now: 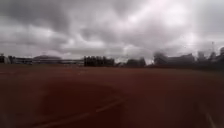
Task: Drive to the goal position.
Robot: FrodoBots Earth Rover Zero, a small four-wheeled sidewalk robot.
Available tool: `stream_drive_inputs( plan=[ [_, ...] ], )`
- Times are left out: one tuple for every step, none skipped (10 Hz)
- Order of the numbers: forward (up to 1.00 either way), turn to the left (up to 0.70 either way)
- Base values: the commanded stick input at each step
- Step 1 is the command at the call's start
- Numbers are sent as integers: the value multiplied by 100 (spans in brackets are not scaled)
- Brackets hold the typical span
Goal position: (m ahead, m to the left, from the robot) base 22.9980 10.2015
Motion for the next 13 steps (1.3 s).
stream_drive_inputs(
  plan=[
    [70,0],
    [70,0],
    [70,0],
    [70,0],
    [70,0],
    [70,0],
    [70,0],
    [70,0],
    [70,0],
    [70,0],
    [70,0],
    [70,0],
    [70,0]
  ],
)
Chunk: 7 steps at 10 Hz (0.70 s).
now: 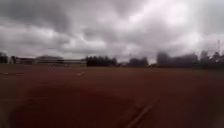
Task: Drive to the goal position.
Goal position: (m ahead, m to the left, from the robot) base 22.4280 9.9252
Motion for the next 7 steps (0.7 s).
stream_drive_inputs(
  plan=[
    [70,0],
    [70,0],
    [70,0],
    [70,0],
    [70,0],
    [70,0],
    [70,0]
  ],
)
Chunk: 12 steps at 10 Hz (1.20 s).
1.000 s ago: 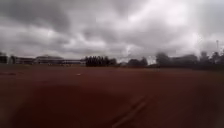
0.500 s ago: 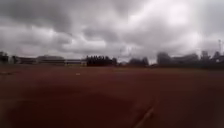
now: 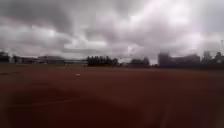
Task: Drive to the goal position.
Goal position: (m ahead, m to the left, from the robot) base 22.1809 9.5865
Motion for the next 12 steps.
stream_drive_inputs(
  plan=[
    [70,0],
    [70,0],
    [70,0],
    [70,0],
    [70,0],
    [70,0],
    [70,0],
    [70,0],
    [70,0],
    [70,0],
    [70,0],
    [70,0]
  ],
)
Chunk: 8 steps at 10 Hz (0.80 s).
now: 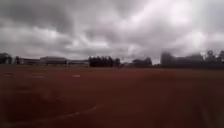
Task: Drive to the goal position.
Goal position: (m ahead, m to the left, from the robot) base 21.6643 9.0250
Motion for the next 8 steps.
stream_drive_inputs(
  plan=[
    [70,0],
    [70,0],
    [70,0],
    [70,0],
    [70,0],
    [70,0],
    [70,0],
    [70,0]
  ],
)
